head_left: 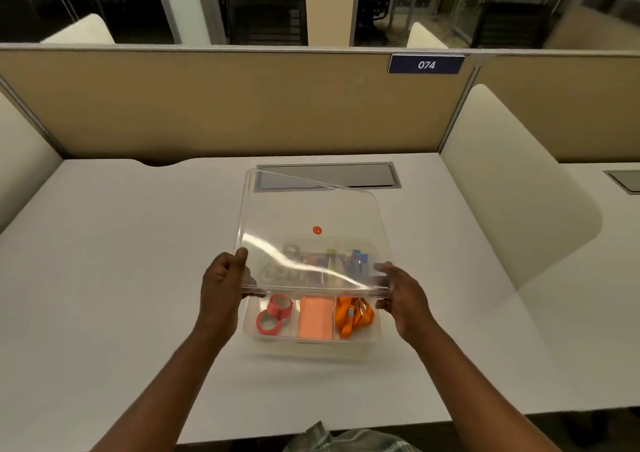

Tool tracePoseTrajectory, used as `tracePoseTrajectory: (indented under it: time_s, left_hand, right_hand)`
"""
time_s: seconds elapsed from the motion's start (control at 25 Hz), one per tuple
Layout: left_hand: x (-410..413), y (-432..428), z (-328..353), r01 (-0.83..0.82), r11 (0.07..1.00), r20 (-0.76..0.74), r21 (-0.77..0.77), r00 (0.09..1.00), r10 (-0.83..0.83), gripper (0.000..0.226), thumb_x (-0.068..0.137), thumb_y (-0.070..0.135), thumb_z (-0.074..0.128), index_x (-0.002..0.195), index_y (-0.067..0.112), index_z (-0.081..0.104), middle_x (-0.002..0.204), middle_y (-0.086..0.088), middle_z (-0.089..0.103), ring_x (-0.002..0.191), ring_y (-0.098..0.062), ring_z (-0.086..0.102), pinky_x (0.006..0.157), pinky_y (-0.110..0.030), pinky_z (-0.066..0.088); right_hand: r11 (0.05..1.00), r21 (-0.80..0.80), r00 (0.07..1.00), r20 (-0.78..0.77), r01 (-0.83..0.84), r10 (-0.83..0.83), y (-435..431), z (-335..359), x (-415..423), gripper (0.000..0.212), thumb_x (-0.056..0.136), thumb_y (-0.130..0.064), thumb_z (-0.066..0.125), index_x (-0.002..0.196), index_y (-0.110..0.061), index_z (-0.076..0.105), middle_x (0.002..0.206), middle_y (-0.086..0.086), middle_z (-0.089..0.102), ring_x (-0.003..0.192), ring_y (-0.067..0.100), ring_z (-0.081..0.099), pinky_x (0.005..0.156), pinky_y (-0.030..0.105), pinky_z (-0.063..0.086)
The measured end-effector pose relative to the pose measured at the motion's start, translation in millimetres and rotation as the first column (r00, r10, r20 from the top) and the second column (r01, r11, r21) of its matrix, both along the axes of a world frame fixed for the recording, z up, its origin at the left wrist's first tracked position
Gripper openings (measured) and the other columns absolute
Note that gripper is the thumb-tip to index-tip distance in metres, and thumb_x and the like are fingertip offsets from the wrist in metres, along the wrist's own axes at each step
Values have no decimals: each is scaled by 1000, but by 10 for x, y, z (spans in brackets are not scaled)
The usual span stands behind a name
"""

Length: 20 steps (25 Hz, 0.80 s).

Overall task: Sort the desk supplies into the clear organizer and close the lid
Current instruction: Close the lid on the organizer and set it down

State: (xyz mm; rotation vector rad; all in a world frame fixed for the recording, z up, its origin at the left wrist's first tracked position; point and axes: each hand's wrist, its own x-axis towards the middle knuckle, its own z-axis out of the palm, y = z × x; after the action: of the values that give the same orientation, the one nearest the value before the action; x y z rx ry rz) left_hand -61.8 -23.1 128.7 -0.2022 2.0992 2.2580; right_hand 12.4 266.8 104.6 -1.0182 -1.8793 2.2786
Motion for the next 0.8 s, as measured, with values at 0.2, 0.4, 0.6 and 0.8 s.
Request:
tracePoseTrajectory:
  time_s: [0.2, 0.4, 0.6, 0.8]
  left_hand:
    - [156, -91, -741, 49, 719, -19, -693, 996, -86, 31, 101, 30, 50, 74, 14, 50, 70, -6, 54, 66, -29, 58, 55, -33, 38]
    - [219, -130, -1057, 31, 558, 7, -829, 999, -45, 21, 99, 20, 51, 106, 8, 68, 95, -13, 54, 80, -35, 61, 66, -35, 45]
    - [175, -209, -1097, 90, 632, 109, -770, 994, -9, 31, 95, 9, 56, 125, 12, 63, 97, -8, 57, 91, -30, 62, 77, -35, 45]
    - [43, -268, -1078, 167, 653, 228, -739, 974, 9, 20, 94, 8, 57, 111, 6, 69, 105, -14, 69, 100, -33, 65, 84, -35, 47]
  right_hand:
    - [752, 636, 977, 206, -175, 53, -48, -551, 421, 28, 104, -32, 43, 112, -17, 65, 104, 10, 68, 95, 24, 65, 82, 35, 51]
    - [676, 689, 950, 307, -263, 57, -177, -818, 541, 41, 104, -38, 37, 125, -11, 62, 109, 13, 68, 104, 29, 63, 86, 34, 50]
    - [781, 581, 942, 335, -230, 28, -202, -870, 507, 42, 101, -46, 44, 126, -17, 60, 118, 10, 69, 111, 28, 63, 94, 36, 48]
    - [882, 456, 945, 324, -120, -39, -227, -858, 450, 30, 90, -57, 58, 107, -33, 63, 83, 1, 67, 72, 20, 61, 79, 42, 57]
